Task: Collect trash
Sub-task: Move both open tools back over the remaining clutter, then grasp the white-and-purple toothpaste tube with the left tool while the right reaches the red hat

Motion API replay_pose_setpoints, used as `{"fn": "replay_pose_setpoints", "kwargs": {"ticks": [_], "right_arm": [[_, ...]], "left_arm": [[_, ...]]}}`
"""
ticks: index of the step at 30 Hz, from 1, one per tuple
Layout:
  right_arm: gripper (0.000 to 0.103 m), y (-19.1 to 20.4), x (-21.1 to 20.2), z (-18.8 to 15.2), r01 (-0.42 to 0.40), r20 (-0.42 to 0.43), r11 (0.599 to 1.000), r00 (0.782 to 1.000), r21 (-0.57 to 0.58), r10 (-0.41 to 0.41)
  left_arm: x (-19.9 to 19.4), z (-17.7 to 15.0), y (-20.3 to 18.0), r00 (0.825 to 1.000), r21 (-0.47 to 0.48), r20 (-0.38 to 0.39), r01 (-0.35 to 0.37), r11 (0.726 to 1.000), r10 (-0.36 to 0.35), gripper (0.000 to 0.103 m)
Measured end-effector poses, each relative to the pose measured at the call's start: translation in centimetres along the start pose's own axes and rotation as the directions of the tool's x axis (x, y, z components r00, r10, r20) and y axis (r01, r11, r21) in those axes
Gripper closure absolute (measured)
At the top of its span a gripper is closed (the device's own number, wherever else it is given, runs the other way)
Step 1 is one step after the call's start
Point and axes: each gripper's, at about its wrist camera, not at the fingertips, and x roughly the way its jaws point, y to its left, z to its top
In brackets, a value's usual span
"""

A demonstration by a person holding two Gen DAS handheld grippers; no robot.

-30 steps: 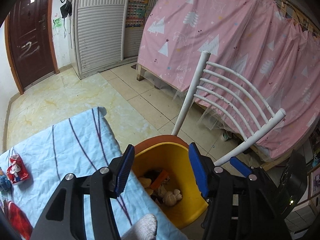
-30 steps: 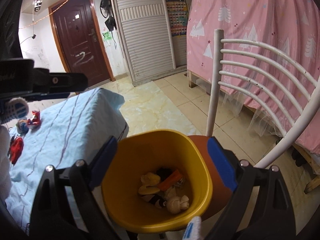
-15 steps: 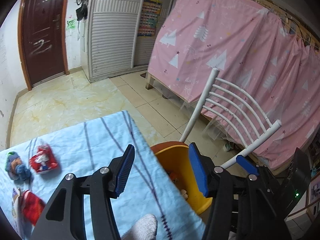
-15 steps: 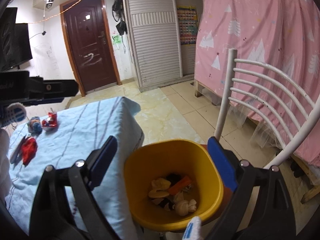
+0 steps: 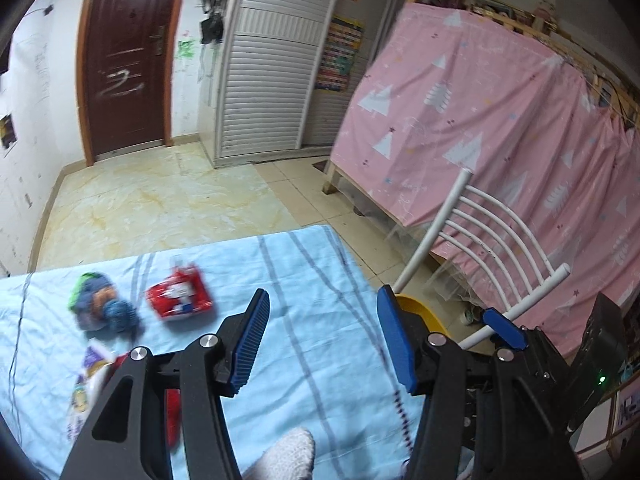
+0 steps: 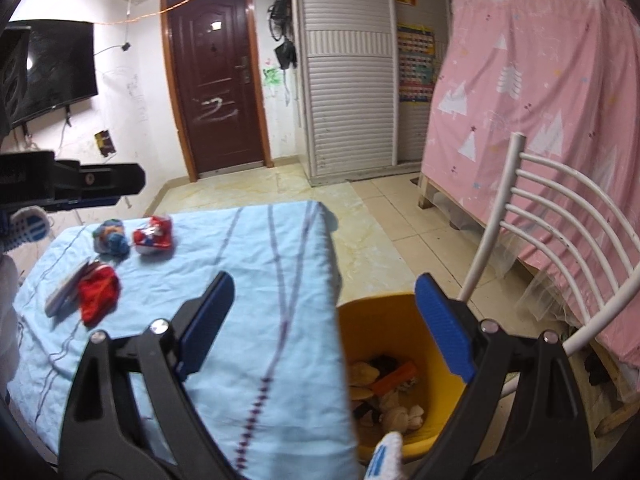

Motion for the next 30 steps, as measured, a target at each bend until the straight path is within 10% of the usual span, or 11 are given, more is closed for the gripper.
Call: {"fn": "replay_pose_setpoints", "kwargs": {"ticks": [30], "right_arm": [[0.010,13.3,1.5,-0.1,-0.148,-0.083,0.967,0.988,-0.206,0.134]], "left_arm": [[-2.6,-7.0,15.1,0.955,-0.206,-0.104,-0.293,0.934,0.277,0.056]]}}
